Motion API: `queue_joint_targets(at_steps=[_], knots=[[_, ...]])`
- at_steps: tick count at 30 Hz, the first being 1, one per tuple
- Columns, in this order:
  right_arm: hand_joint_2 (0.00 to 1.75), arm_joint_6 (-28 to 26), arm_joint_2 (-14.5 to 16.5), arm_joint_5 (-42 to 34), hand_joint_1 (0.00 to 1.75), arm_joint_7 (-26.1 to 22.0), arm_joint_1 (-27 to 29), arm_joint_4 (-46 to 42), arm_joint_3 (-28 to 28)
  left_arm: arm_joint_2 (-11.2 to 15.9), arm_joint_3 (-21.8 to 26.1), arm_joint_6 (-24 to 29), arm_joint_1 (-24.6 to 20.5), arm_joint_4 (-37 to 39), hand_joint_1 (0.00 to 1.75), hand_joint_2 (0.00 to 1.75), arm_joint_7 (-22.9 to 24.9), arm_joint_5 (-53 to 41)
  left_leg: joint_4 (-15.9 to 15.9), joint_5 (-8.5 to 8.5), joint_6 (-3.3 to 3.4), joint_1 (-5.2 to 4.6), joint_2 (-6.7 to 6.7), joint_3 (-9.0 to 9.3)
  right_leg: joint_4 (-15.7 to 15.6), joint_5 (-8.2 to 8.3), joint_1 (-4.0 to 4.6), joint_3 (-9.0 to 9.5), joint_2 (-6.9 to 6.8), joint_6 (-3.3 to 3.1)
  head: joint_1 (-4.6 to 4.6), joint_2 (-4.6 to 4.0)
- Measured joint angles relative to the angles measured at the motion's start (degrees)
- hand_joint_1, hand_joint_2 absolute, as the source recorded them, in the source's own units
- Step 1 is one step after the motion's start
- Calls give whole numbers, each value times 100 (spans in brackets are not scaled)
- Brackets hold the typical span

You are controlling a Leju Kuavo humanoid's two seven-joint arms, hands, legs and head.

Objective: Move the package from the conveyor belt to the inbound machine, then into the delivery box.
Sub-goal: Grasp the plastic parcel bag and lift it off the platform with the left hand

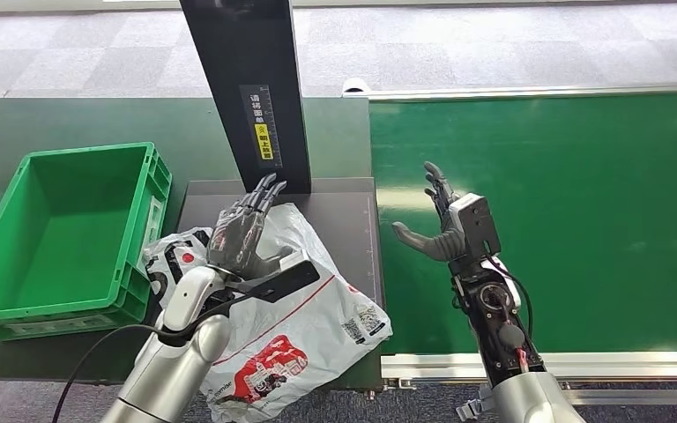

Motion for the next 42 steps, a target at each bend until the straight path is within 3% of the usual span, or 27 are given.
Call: queue_joint_targets(at_steps=[5,8,13,18,24,25,28,29,42], knots=[[175,2,-21,91,0,70,68,-11,-58,121,184,-363,149,-86,0,175,62,-84,0,0,0,-1,0,-1,0,0,-1,0,0,0,1,1],[175,10,-27,115,0,81,114,-36,-110,163,279,-500,256,-169,0,175,-137,100,0,0,0,-1,-1,-1,0,0,-1,0,-1,0,1,1],[175,30,-21,119,0,116,138,-90,-157,179,280,-1284,284,-157,0,175,-375,459,0,0,0,-1,-1,0,0,0,-1,0,-1,0,0,1],[175,73,51,152,0,154,111,-88,-158,73,-3,-1852,138,429,0,175,-289,403,0,0,0,-1,-1,0,0,0,-1,1,-2,0,0,0],[175,92,182,207,0,181,15,-33,-151,-150,-262,-1974,-271,1323,0,175,13,442,0,0,1,-1,-16,8,0,0,-3,16,-10,1,0,0],[175,92,204,209,0,185,-5,-18,-150,-179,-280,-1958,-346,1460,19,175,99,440,0,0,1,-2,-18,13,0,-1,-3,23,-12,1,0,1],[175,91,259,217,0,199,-76,25,-146,-251,-319,-1890,-547,1814,150,175,271,428,-1,-1,3,-2,-22,32,-1,-3,-4,46,-17,3,1,0],[175,90,272,219,0,207,-102,40,-146,-272,-323,-1852,-602,1918,175,175,291,428,-2,-1,3,-3,-22,37,-2,-3,-4,51,-17,3,1,0],[175,85,289,208,0,261,-185,103,-145,-323,-424,-1213,-1028,2683,175,175,-409,509,-1,7,5,-4,-21,66,-1,-1,-4,74,-17,2,1,1]])
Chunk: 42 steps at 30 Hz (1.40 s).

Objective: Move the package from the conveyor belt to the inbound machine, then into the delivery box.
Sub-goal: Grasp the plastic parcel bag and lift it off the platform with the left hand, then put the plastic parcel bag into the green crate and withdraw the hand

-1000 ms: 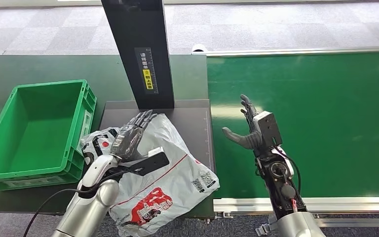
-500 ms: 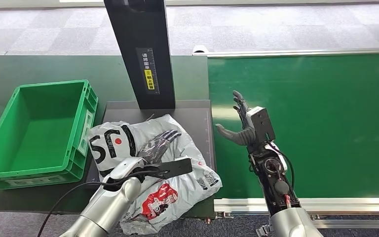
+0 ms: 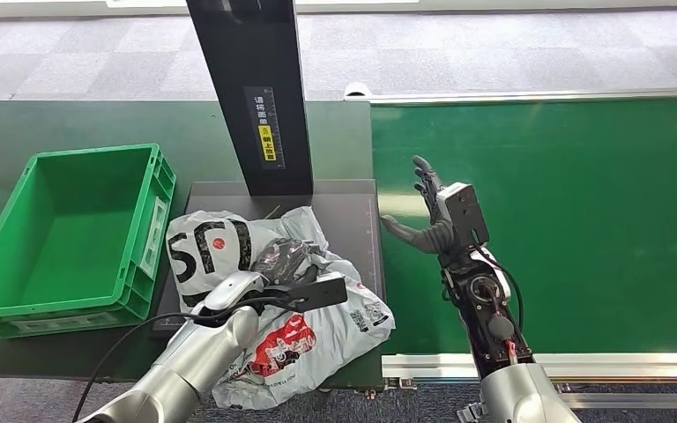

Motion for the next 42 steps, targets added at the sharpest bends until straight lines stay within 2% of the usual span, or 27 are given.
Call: queue_joint_targets(at_steps=[5,8,16,23,25,28,35,40,42], knots=[[175,5,-35,-11,0,0,34,-28,-2,7,-33,277,1,-5,175,175,-367,198,0,-2,1,-1,1,-8,0,-1,-1,-8,0,1,0,0],[175,7,-48,-18,0,0,84,-89,-3,9,-33,687,80,-179,175,175,-609,396,1,-3,0,-2,2,-17,0,-1,-1,-19,1,1,-1,-1],[175,7,-80,-39,0,-39,154,-215,-7,0,179,2291,410,-1322,175,175,-1335,1227,0,-3,0,0,2,-32,0,-1,1,-35,4,1,-2,-1],[175,7,-93,-133,0,-221,152,-217,-7,-27,248,3835,827,-2553,175,175,-2276,1613,0,-4,-1,0,3,-40,0,-2,1,-42,3,2,-1,0],[175,4,-99,-161,0,-264,152,-210,-6,-80,298,4136,941,-2873,175,175,-2586,1636,1,-4,0,0,3,-41,0,-2,0,-42,3,2,-1,0],[175,-19,-113,-215,0,-326,152,-190,-4,-242,488,4263,1118,-3451,175,175,-2855,1391,1,-4,0,0,3,-42,0,-2,0,-42,3,2,-1,0],[175,-101,-132,-273,0,-379,153,-157,1,-674,1223,4270,1237,-4664,175,175,-2901,580,0,-4,-1,1,3,-42,0,-2,1,-44,3,2,-1,0],[175,-140,-132,-311,0,-380,152,-157,18,-909,2076,4269,984,-4752,175,175,-2862,-35,0,-3,-1,2,3,-40,0,-1,2,-43,3,1,-1,0],[175,-155,-132,-314,0,-380,153,-157,25,-960,2498,4269,779,-4538,175,175,-2621,-294,0,-2,-2,2,3,-39,0,0,2,-43,3,0,-1,0]])
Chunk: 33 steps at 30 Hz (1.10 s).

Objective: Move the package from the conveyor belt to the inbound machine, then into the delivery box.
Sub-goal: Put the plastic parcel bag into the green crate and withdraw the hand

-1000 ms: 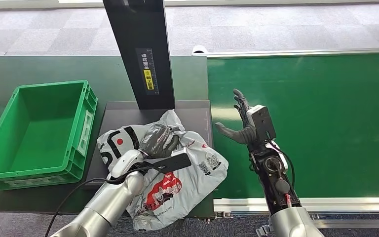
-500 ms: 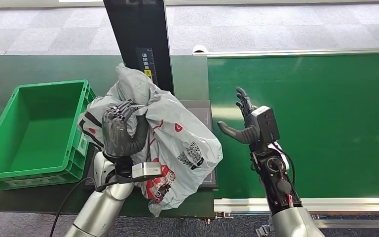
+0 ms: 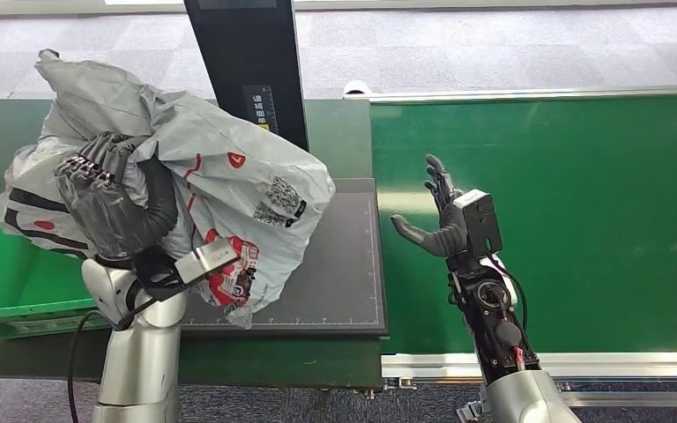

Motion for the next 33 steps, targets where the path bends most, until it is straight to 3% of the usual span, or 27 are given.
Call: queue_joint_targets(at_steps=[3,7,14,20,27,30,31,32,33], knots=[[175,-25,2,-1,0,4,1,0,3,31,552,0,-373,548,175,175,1019,-581,0,1,0,0,0,1,1,1,0,0,0,-1,1,-1],[175,-32,6,2,0,36,10,0,5,265,979,0,-763,1381,175,175,2219,-1132,0,2,-1,1,1,0,2,1,1,-1,2,-1,1,-1],[175,-23,34,34,0,116,13,0,30,920,1277,-2,-1300,2813,175,175,3468,-1345,0,1,-2,1,13,-4,3,1,1,-7,7,-1,1,0],[175,34,67,94,0,180,9,0,87,1430,1355,-144,-1723,4170,175,175,4003,-1331,0,1,-2,1,15,-4,4,1,1,-7,7,-1,0,-1],[175,65,98,105,0,205,4,0,133,1629,1365,-284,-1878,4839,171,175,4201,-1315,0,1,-2,0,15,-7,4,1,1,-8,7,-1,1,-1],[175,92,106,114,0,239,-5,0,142,1765,1438,-466,-1948,5127,98,175,4289,-1017,-1,0,-3,1,17,-7,4,1,1,-9,13,-1,1,0],[175,96,107,118,0,253,-6,-1,142,1827,1492,-472,-1969,5235,96,175,4232,-853,-1,0,-3,1,19,-6,4,1,1,-10,17,-1,1,0],[175,97,107,120,0,268,-5,-2,142,1890,1559,-441,-1986,5334,113,175,4132,-681,-1,0,-3,2,21,-5,4,1,2,-11,20,-1,1,0],[175,97,107,121,0,284,-2,-5,142,1944,1629,-371,-1997,5413,141,175,3986,-508,-1,0,-3,2,22,-4,4,1,3,-12,22,-1,0,0]])
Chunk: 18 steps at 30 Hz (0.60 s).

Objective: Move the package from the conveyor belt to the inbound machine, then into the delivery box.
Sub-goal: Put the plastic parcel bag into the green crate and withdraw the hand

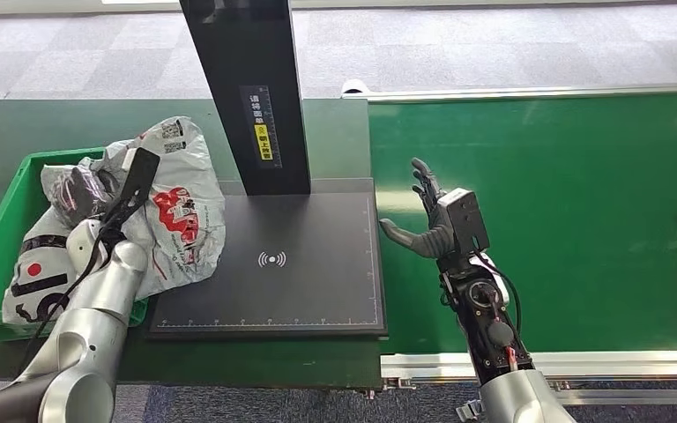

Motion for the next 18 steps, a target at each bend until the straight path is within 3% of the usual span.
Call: queue_joint_targets(at_steps=[1,3,9,10,13,14,18], knots=[[175,0,-1,0,0,15,8,-12,-1,46,81,105,-2,48,164,175,-189,164,0,0,0,1,0,0,0,0,1,0,1,0,0,0],[175,0,-1,4,0,38,33,-51,-1,93,291,304,16,24,175,175,-639,406,0,0,-1,3,0,0,1,0,3,-1,1,0,1,0],[175,-27,1,49,0,61,92,-154,-1,-60,1612,380,49,-599,175,175,-2076,192,0,0,-1,2,4,-1,1,0,2,-3,4,0,2,0],[175,-29,4,57,0,61,94,-162,-1,-90,1868,380,34,-658,166,175,-2120,7,0,0,-1,2,4,-1,1,0,2,-3,4,0,2,0],[175,-28,14,78,0,65,95,-183,-3,-117,2328,380,-18,-621,36,175,-1650,-648,0,0,-1,1,2,-1,0,0,1,-3,2,0,1,-1],[175,-26,19,87,0,70,95,-186,-3,-106,2380,377,-44,-536,1,175,-1423,-831,0,0,-1,2,0,-1,0,0,1,-2,1,0,2,-1],[175,6,39,140,0,89,94,-188,-3,-26,2421,352,-185,-24,0,175,-800,-1130,0,1,-3,2,-1,-1,0,1,2,-1,1,-1,1,-1]])
